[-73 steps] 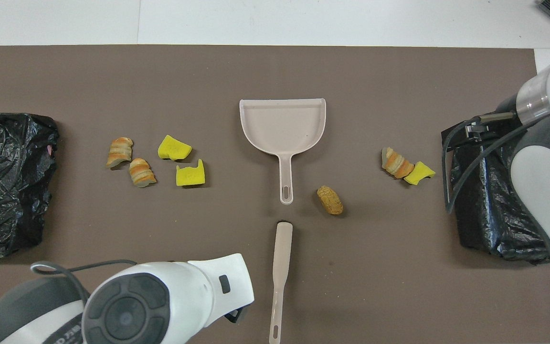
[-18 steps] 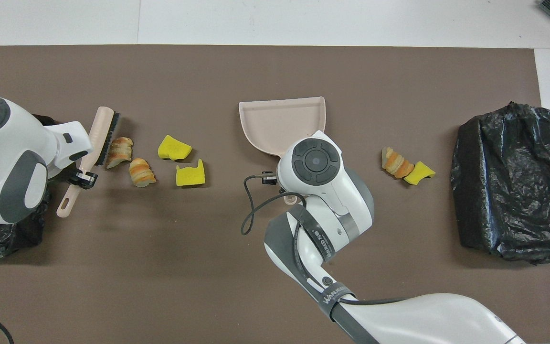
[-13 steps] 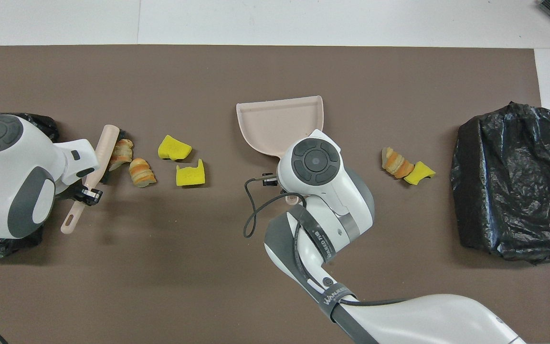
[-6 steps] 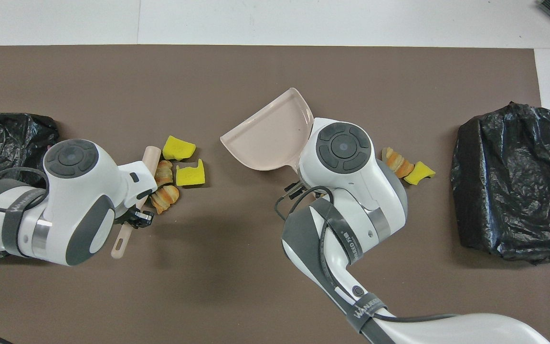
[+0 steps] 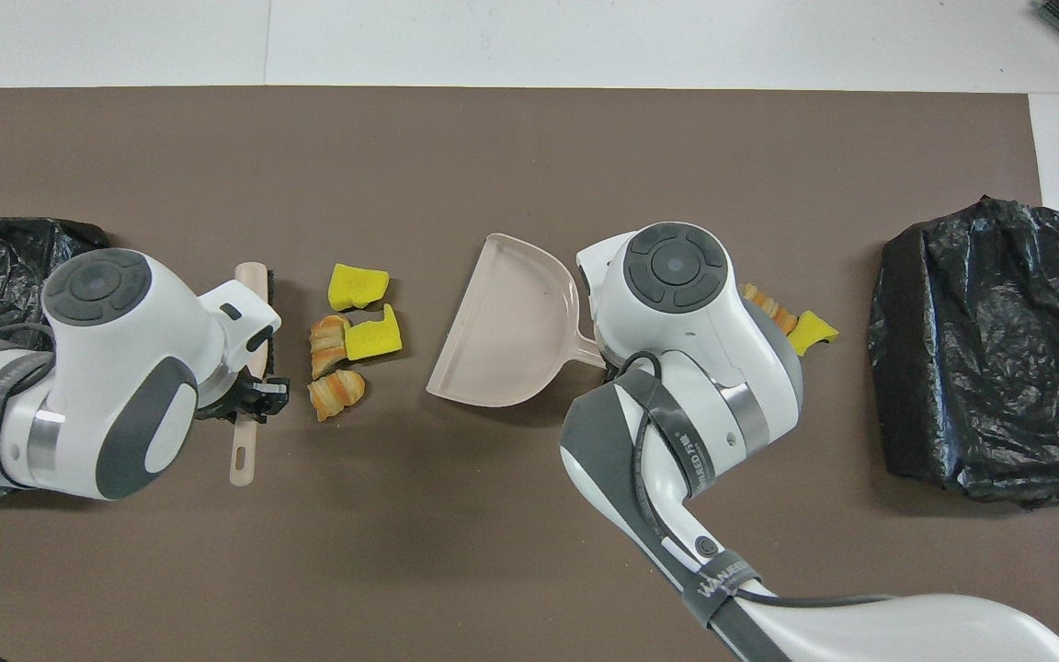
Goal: Sweep and dump trash in bin
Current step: 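Sweep the bread and sponge pieces into the dustpan with the left gripper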
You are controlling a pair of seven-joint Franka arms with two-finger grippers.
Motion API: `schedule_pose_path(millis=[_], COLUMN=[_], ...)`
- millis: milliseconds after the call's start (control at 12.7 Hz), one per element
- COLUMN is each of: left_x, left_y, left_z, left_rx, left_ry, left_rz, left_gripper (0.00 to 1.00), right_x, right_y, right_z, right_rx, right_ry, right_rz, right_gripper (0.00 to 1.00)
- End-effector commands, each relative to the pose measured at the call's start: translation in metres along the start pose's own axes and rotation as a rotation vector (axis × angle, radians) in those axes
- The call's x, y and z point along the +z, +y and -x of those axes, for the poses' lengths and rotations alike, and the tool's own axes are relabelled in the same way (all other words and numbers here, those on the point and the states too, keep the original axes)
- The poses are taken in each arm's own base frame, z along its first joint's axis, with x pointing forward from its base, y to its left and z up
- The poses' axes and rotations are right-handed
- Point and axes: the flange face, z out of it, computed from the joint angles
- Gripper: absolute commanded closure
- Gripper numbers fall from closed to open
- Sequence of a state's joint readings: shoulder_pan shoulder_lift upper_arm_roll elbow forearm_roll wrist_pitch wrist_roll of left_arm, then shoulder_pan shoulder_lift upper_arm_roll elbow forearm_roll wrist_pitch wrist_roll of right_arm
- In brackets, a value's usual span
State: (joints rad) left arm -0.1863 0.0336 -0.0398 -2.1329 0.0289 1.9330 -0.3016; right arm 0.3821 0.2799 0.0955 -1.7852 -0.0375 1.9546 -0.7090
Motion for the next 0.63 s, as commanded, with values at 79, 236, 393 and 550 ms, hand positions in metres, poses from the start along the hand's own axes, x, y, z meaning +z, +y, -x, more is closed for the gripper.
schedule_pose_path(millis=[79, 236, 393, 550], left_x=[0.012, 0.02, 0.032, 0.035], left_y=[-0.014, 0.012, 0.045, 0.078], left_z=[0.004, 0.011, 0.025, 0.041], left_rx=[-0.081, -0.03, 0.048, 0.128], left_ry=[0.004, 0.031, 0.037, 0.055], left_rz=[0.031, 0.036, 0.023, 0.031], left_gripper=[1.0, 1.0, 1.0, 1.0], right_x=[0.006, 0.01, 0.013, 0.014], right_y=[0.002, 0.004, 0.005, 0.01], right_z=[0.015, 0.013, 0.012, 0.014], right_rx=[-0.198, -0.205, -0.213, -0.229], right_ry=[-0.059, -0.065, -0.062, -0.074], right_rz=[0.027, 0.031, 0.039, 0.057], right_gripper=[1.0, 1.0, 1.0, 1.0])
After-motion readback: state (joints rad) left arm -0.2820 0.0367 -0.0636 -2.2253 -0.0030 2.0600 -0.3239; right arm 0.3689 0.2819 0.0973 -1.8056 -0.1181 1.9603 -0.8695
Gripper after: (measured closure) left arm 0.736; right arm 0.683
